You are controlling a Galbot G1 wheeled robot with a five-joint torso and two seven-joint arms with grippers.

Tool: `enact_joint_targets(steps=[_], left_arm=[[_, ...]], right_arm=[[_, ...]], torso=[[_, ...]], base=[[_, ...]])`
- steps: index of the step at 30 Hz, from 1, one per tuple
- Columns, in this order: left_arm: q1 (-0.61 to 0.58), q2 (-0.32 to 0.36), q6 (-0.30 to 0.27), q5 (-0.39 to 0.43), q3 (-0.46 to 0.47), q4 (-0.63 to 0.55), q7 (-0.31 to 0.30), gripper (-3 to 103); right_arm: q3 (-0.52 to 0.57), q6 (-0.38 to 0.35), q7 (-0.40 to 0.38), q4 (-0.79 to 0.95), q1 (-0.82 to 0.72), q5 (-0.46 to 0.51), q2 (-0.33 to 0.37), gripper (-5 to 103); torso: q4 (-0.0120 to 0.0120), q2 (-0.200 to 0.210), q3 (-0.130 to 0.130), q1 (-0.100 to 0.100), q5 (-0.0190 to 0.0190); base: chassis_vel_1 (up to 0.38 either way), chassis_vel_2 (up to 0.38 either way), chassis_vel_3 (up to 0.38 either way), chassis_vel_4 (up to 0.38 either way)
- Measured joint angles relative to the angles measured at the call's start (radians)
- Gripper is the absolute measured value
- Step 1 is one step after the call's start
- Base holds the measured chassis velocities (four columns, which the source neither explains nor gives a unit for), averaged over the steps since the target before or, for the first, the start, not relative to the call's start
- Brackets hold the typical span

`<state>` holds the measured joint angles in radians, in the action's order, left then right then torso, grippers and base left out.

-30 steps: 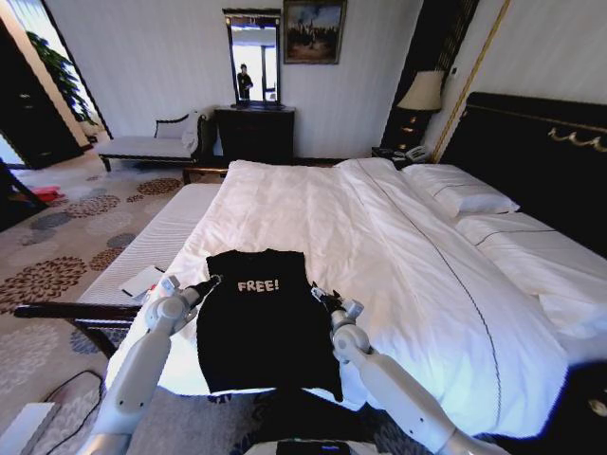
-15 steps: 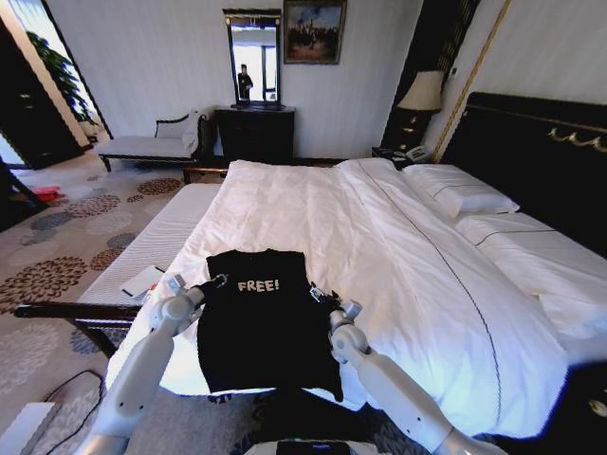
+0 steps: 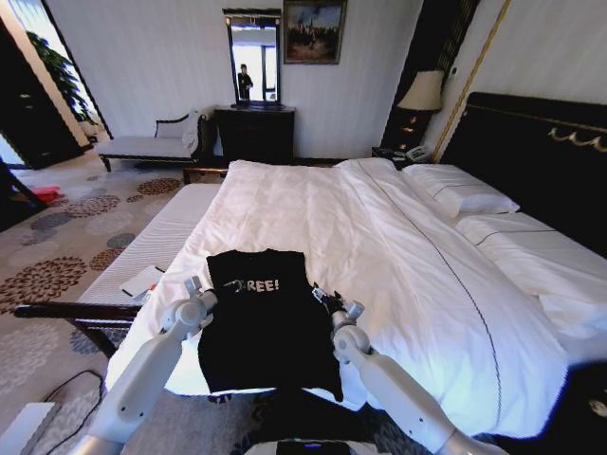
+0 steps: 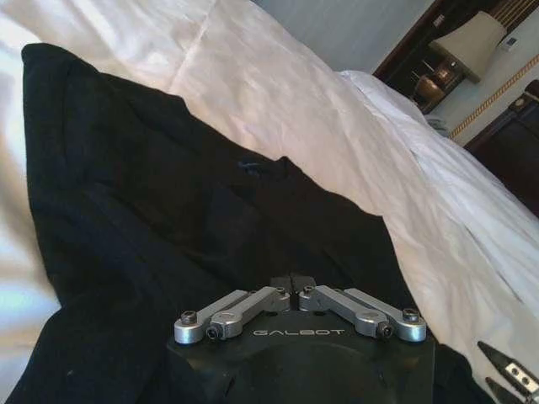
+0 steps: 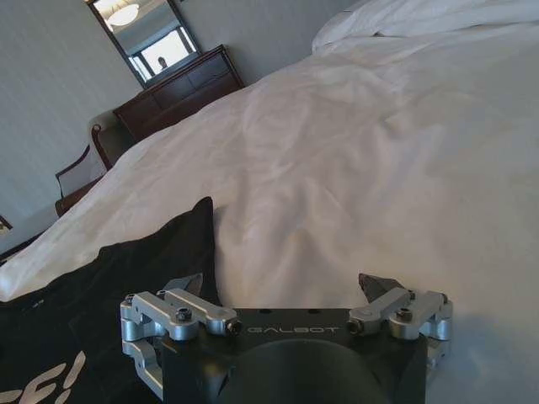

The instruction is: Fold the clothes on the bed.

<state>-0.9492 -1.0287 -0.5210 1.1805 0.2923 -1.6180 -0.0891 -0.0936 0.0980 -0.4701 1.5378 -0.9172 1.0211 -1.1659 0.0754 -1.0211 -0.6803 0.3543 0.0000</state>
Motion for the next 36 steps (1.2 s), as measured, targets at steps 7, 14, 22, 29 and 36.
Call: enact_joint_targets(steps=[7,14,22,29,36], left_arm=[[-0.017,0.008,0.005,-0.025,0.002,-0.003,0.007,0],[-0.035,0.027,0.009,-0.045,0.007,-0.017,0.015,0],[-0.050,0.037,0.011,-0.046,0.020,-0.042,0.013,2],[-0.054,0.022,0.011,0.012,0.079,-0.103,0.008,34],[-0.028,-0.005,0.012,0.104,0.178,-0.087,0.005,61]], right_arm=[[-0.002,0.000,0.000,-0.006,0.002,-0.001,-0.002,100],[-0.004,0.000,0.000,-0.008,0.004,-0.002,-0.006,100],[-0.005,0.000,0.000,-0.011,0.006,-0.002,-0.008,100],[-0.005,0.000,0.000,-0.016,0.007,-0.002,-0.007,100],[-0.004,0.000,0.001,-0.018,0.006,-0.002,-0.006,100]], torso=[[0.0001,0.000,0.000,0.000,0.0000],[0.0001,0.000,0.000,0.000,-0.0001],[0.0001,0.000,0.000,0.000,-0.0001],[0.0002,0.000,0.000,0.000,0.0000],[0.0001,0.000,0.000,0.000,0.0000]], base=[[0.000,0.000,0.000,0.000],[0.000,0.000,0.000,0.000],[0.000,0.000,0.000,0.000],[0.000,0.000,0.000,0.000],[0.000,0.000,0.000,0.000]])
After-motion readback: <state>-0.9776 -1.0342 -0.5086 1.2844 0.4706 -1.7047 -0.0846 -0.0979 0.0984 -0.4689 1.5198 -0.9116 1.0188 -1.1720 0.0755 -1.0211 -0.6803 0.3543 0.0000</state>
